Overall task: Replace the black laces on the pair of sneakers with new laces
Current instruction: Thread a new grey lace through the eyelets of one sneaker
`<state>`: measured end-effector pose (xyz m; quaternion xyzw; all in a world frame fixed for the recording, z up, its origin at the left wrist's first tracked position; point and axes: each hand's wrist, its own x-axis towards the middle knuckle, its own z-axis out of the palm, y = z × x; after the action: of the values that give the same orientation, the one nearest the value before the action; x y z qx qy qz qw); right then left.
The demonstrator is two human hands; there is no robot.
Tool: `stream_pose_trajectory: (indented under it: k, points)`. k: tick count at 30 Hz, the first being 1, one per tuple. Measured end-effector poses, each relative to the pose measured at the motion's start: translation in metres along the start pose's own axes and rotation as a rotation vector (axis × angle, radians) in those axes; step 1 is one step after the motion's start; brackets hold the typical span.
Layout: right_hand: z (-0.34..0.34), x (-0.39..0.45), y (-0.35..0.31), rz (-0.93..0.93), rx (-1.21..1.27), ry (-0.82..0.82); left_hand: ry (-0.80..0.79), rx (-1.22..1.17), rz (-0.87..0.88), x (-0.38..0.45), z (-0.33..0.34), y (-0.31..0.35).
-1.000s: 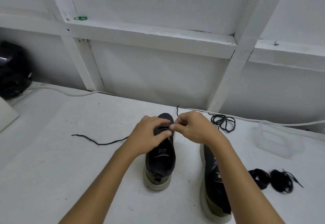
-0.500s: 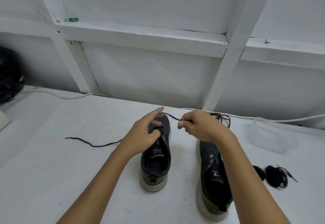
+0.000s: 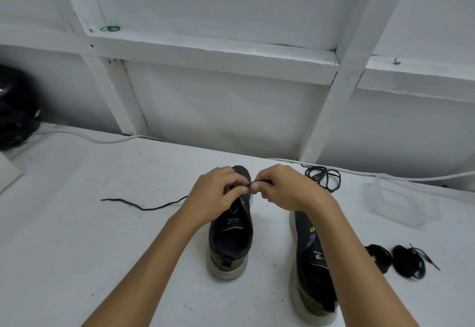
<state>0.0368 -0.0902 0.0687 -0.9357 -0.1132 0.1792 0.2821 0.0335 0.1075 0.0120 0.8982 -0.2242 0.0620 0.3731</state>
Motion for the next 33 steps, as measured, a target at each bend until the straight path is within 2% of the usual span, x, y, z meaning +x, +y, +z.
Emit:
stream_pose_trajectory:
  k: [2,3,5,7,9,12,14,18,21,24,27,29,31,33]
  points:
    - [0.001,0.000,-0.002,-0.003,0.003,0.001,0.042,0.027,-0.028,0.000,-0.001,-0.001]
    - [0.001,-0.001,-0.002,0.004,0.014,0.006,0.113,0.010,-0.082,0.001,-0.003,-0.003]
    - [0.001,-0.002,0.002,0.035,0.038,0.012,0.320,-0.070,-0.259,0.002,-0.012,-0.009]
    - [0.001,-0.003,0.010,0.076,0.038,0.012,0.450,-0.164,-0.509,0.001,-0.024,-0.019]
    - [0.002,-0.004,0.018,0.109,0.011,0.002,0.485,-0.201,-0.705,-0.003,-0.032,-0.030]
    - [0.009,-0.001,0.027,0.153,0.006,0.000,0.477,-0.203,-0.833,-0.011,-0.032,-0.045]
    - [0.017,0.000,0.031,0.165,0.042,0.021,0.420,-0.198,-0.845,-0.015,-0.028,-0.050]
    - [0.035,0.003,0.030,0.181,0.091,0.046,0.319,-0.209,-0.738,-0.017,-0.021,-0.043]
    - [0.047,0.009,0.026,0.183,0.076,0.173,0.212,-0.223,-0.595,-0.016,-0.022,-0.034]
    - [0.054,0.014,0.017,-0.009,0.093,0.271,0.020,-0.223,-0.364,-0.015,-0.028,-0.020]
    - [0.056,0.022,0.008,-0.143,0.040,0.281,-0.060,-0.176,-0.227,-0.010,-0.030,-0.010]
    - [0.055,0.025,0.006,-0.095,0.005,0.280,0.042,-0.182,-0.244,-0.006,-0.032,-0.010]
    - [0.052,0.021,0.010,-0.004,0.010,0.233,0.238,-0.249,-0.374,-0.003,-0.039,-0.019]
    - [0.050,0.016,0.021,0.036,-0.008,0.197,0.369,-0.269,-0.529,-0.002,-0.048,-0.032]
